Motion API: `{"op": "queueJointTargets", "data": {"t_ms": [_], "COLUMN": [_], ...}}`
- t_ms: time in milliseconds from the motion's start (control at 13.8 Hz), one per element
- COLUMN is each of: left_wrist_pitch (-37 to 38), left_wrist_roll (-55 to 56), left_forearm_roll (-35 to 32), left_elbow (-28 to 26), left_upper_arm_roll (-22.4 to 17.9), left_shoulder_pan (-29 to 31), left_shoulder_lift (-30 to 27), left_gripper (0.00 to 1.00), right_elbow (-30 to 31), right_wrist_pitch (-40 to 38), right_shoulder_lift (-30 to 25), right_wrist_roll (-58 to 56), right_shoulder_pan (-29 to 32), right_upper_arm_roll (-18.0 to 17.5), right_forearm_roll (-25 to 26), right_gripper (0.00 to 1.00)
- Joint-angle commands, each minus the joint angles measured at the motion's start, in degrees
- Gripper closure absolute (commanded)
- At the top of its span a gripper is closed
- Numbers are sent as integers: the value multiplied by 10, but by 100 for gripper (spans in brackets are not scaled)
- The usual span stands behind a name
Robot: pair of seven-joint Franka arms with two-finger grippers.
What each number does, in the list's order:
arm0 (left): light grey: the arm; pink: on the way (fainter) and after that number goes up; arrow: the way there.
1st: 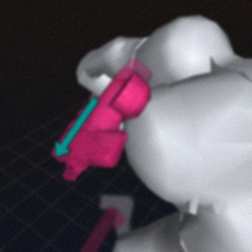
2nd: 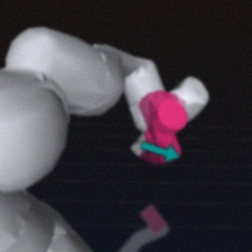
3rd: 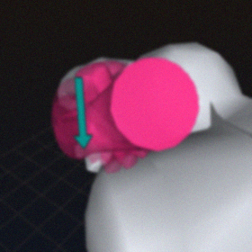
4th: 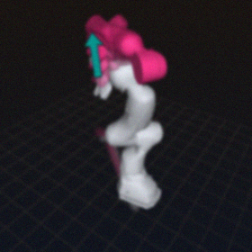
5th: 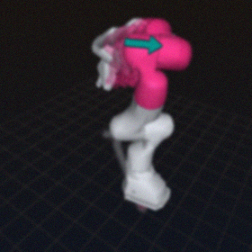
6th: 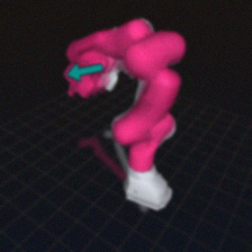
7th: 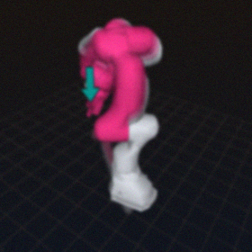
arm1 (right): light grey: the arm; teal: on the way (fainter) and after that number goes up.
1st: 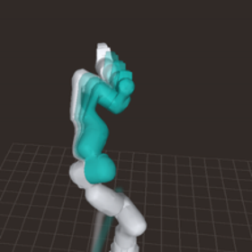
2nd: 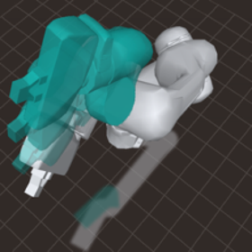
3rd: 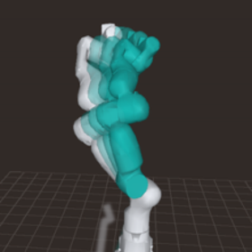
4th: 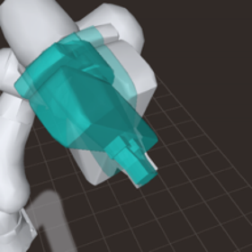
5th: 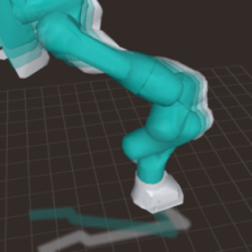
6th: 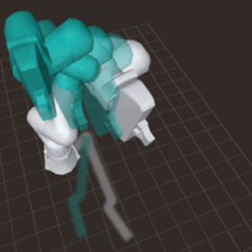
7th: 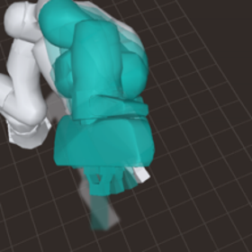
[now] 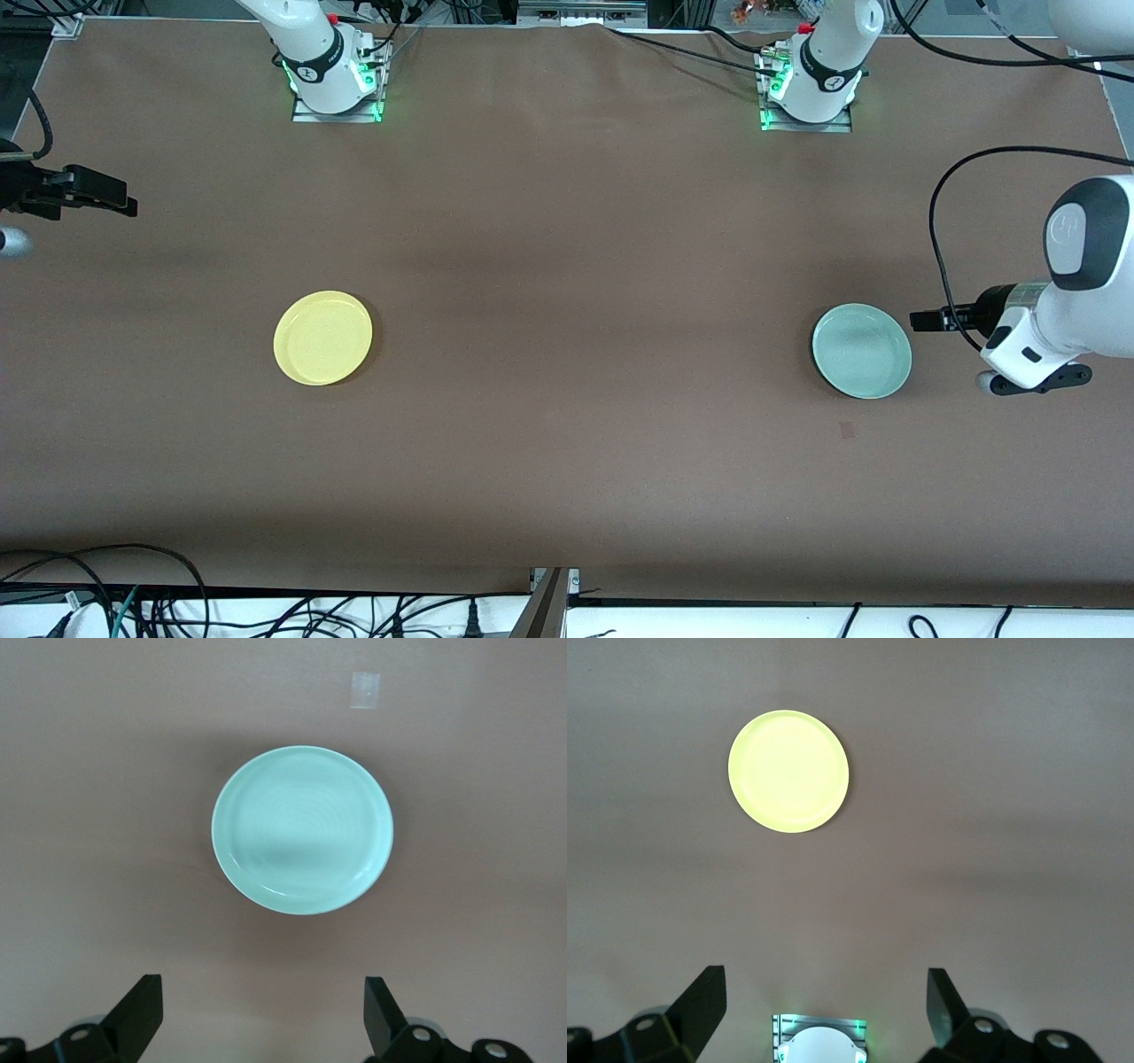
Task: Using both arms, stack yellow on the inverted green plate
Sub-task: 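Reach the left gripper to the green plate rim and grasp it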
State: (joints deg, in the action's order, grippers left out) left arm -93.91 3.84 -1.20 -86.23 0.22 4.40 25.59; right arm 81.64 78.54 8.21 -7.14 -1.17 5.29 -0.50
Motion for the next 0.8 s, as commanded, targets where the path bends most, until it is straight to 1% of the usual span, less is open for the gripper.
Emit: {"op": "queueJointTargets", "data": {"t_ms": [0,217,362,434,506,723], "left_wrist_pitch": [-91,-222,-357,-413,-445,-463], "left_wrist_roll": [-23,-23,-23,-23,-25,-67], "left_forearm_roll": [-20,-43,-56,-62,-64,-66], "left_elbow": [-96,-192,-271,-296,-307,-303], "left_upper_arm_roll": [4,4,4,4,4,4], "left_shoulder_pan": [7,17,23,26,35,52], "left_shoulder_lift": [-35,-37,-33,-22,-10,4], "left_gripper": [0,0,0,0,0,0], "right_elbow": [-13,-13,-13,-13,-13,-12], "right_wrist_pitch": [-4,-4,-3,-3,-3,-3], "right_shoulder_lift": [5,6,6,6,6,6], "right_wrist_roll": [-7,-7,-6,-6,-6,-6], "right_shoulder_pan": [4,5,4,4,4,7], "right_upper_arm_roll": [0,1,0,-1,-1,1], "right_forearm_roll": [-3,-4,-4,-5,-5,-5], "right_gripper": [0,0,0,0,0,0]}}
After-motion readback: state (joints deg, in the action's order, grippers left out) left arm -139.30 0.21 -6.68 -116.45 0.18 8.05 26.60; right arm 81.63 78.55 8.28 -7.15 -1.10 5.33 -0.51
